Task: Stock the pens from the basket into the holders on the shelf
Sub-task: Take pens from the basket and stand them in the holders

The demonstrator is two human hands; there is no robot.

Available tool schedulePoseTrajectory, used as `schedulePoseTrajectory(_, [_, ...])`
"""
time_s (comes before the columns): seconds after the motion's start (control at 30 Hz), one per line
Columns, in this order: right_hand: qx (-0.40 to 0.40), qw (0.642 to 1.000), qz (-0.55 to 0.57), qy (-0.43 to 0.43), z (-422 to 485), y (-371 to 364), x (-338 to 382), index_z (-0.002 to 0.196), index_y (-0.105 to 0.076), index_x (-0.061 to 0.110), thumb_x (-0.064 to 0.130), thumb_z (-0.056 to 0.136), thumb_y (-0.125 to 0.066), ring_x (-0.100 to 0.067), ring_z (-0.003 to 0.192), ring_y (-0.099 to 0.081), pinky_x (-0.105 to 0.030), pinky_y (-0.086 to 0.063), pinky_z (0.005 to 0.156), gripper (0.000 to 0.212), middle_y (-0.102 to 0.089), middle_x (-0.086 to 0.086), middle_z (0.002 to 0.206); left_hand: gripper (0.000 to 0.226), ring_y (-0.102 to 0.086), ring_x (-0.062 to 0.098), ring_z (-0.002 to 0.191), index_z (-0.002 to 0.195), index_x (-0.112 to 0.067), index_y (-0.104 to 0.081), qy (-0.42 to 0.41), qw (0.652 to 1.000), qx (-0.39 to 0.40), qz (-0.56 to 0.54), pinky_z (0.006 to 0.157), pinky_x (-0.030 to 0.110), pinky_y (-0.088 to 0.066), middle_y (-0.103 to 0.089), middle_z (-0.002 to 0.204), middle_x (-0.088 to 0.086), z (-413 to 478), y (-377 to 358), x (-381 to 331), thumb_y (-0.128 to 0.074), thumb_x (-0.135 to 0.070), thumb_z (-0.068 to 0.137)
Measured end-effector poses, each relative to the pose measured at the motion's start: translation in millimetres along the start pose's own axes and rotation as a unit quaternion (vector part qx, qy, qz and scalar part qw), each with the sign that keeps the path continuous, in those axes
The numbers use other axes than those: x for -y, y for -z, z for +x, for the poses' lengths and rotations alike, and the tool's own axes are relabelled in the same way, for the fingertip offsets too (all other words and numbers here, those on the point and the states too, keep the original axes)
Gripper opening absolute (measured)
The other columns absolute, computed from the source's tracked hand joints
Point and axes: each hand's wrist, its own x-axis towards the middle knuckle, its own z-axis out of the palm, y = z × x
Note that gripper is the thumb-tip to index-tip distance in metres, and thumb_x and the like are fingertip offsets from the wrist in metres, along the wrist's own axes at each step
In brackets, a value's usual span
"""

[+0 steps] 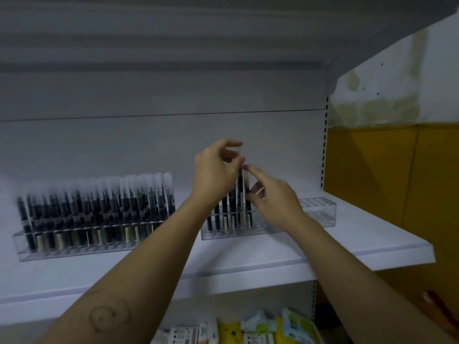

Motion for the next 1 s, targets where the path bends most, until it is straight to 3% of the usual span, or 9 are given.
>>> schedulePoseTrajectory(0.13, [0.039,0.997,-0.067,0.004,-10.4,2.4,2.6,0.142,-0.006,0.054,0.022,0.092,-0.059,-0.018,0.077,-0.062,-0.039,-0.056,0.072,0.079,-0.066,0.004,0.091,0.021,-0.062,-0.007,0.081,0.108,-0.03,-0.066,0.007,1.0,0.004,0.0,0.067,0.008,-0.046,-0.066,0.083,-0.017,-2.2,1.8,-3.3,-0.069,-0.024,0.088])
schedulePoseTrajectory(0.3, [0.073,0.995,-0.064,-0.013,-13.6,9.2,6.0,0.146,0.002,0.051,0.013,0.09,-0.051,-0.02,0.065,-0.059,-0.038,-0.054,0.063,0.086,-0.064,0.001,0.074,0.02,-0.061,-0.01,0.078,0.105,-0.033,-0.065,-0.009,0.999,0.039,0.032,0.063,0.003,-0.043,-0.065,0.079,-0.019,-7.1,7.1,-2.6,-0.069,-0.029,0.086])
schedulePoseTrajectory(0.37, [0.078,0.995,-0.061,-0.025,-13.5,11.6,6.4,0.146,0.0,0.052,0.012,0.089,-0.05,-0.022,0.067,-0.061,-0.039,-0.054,0.065,0.086,-0.065,-0.002,0.074,0.019,-0.062,-0.004,0.08,0.105,-0.031,-0.065,-0.007,0.997,0.055,0.05,0.07,0.016,-0.05,-0.066,0.083,-0.017,-13.7,6.1,1.6,-0.068,-0.03,0.087])
schedulePoseTrajectory(0.43, [0.084,0.994,-0.054,-0.034,-14.1,12.9,8.0,0.145,-0.001,0.055,0.011,0.089,-0.05,-0.025,0.074,-0.063,-0.041,-0.056,0.073,0.086,-0.068,-0.005,0.08,0.018,-0.063,0.009,0.09,0.106,-0.027,-0.064,-0.008,0.995,0.057,0.082,0.085,0.033,-0.05,-0.066,0.091,-0.013,-20.8,2.6,7.2,-0.066,-0.029,0.088])
schedulePoseTrajectory(0.53, [0.09,0.994,-0.044,-0.04,-14.6,14.2,10.7,0.145,-0.003,0.054,0.008,0.087,-0.05,-0.027,0.078,-0.064,-0.043,-0.055,0.077,0.088,-0.069,-0.007,0.082,0.022,-0.047,0.02,0.115,0.109,-0.025,-0.061,-0.017,0.985,0.029,0.17,0.095,0.032,-0.032,-0.056,0.119,-0.003,-22.8,-3.2,13.5,-0.065,-0.029,0.088])
schedulePoseTrajectory(0.6, [0.094,0.994,-0.046,-0.041,-15.1,15.0,11.9,0.146,-0.003,0.053,0.008,0.087,-0.05,-0.026,0.075,-0.064,-0.043,-0.056,0.075,0.088,-0.068,-0.007,0.079,0.024,-0.043,0.021,0.119,0.111,-0.025,-0.058,0.002,0.981,0.029,0.193,0.096,0.035,-0.029,-0.049,0.127,0.0,-18.4,-4.3,15.4,-0.064,-0.029,0.088])
schedulePoseTrajectory(0.73, [0.1,0.993,-0.047,-0.044,-18.5,14.6,11.5,0.146,0.0,0.053,0.008,0.087,-0.052,-0.024,0.073,-0.064,-0.043,-0.056,0.073,0.09,-0.069,-0.006,0.078,0.026,-0.05,0.019,0.116,0.116,-0.026,-0.056,0.041,0.982,0.063,0.175,0.101,0.041,-0.032,-0.059,0.121,-0.005,-12.9,-5.5,16.8,-0.062,-0.03,0.09])
schedulePoseTrajectory(0.87, [0.1,0.992,-0.058,-0.047,-16.4,15.6,13.4,0.146,0.001,0.052,0.01,0.088,-0.053,-0.024,0.075,-0.064,-0.043,-0.056,0.075,0.09,-0.069,-0.005,0.081,0.023,-0.054,0.017,0.11,0.112,-0.025,-0.058,0.015,0.985,0.084,0.152,0.099,0.043,-0.039,-0.063,0.114,-0.007,-8.1,-2.3,11.1,-0.061,-0.027,0.09])
schedulePoseTrajectory(1.0, [0.105,0.992,-0.05,-0.051,-19.1,16.1,15.9,0.146,0.003,0.053,0.01,0.089,-0.053,-0.025,0.075,-0.065,-0.044,-0.057,0.076,0.091,-0.07,-0.007,0.082,0.016,-0.052,0.018,0.107,0.105,-0.026,-0.059,-0.032,0.973,0.11,0.202,0.095,0.038,-0.033,-0.064,0.103,-0.009,-10.0,-3.7,6.8,-0.062,-0.029,0.09])
